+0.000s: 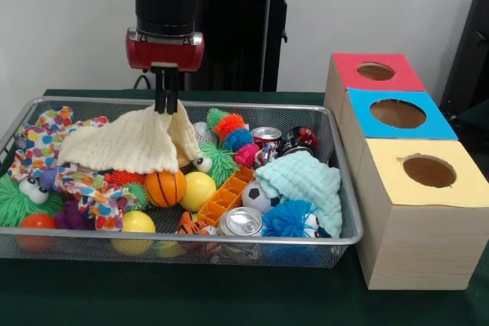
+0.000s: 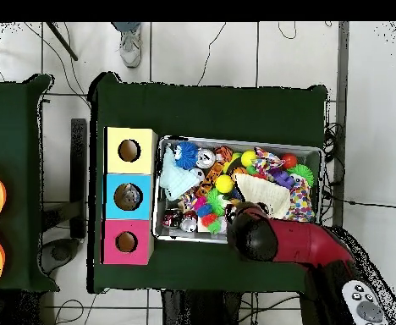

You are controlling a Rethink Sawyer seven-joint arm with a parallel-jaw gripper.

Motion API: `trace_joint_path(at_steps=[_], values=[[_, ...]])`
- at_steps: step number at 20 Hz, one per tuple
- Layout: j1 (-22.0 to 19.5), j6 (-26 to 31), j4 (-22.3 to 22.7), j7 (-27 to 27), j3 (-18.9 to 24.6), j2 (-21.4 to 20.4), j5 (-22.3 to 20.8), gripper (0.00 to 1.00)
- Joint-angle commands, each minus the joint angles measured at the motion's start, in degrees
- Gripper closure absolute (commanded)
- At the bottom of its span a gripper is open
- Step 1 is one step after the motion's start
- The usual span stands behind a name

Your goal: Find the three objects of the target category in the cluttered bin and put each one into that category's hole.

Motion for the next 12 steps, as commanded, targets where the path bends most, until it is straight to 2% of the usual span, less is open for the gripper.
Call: trace_joint_path(at_steps=[1, 7, 12], values=[[1.6, 11.5, -8.4, -0.3, 6.9, -0.6, 3.9, 1.00], [1.7, 12.3, -9.7, -0.3, 7.7, -0.7, 4.3, 1.00], [3.2, 17.6, -13.6, -1.3, 8.0, -0.5, 4.8, 1.00]])
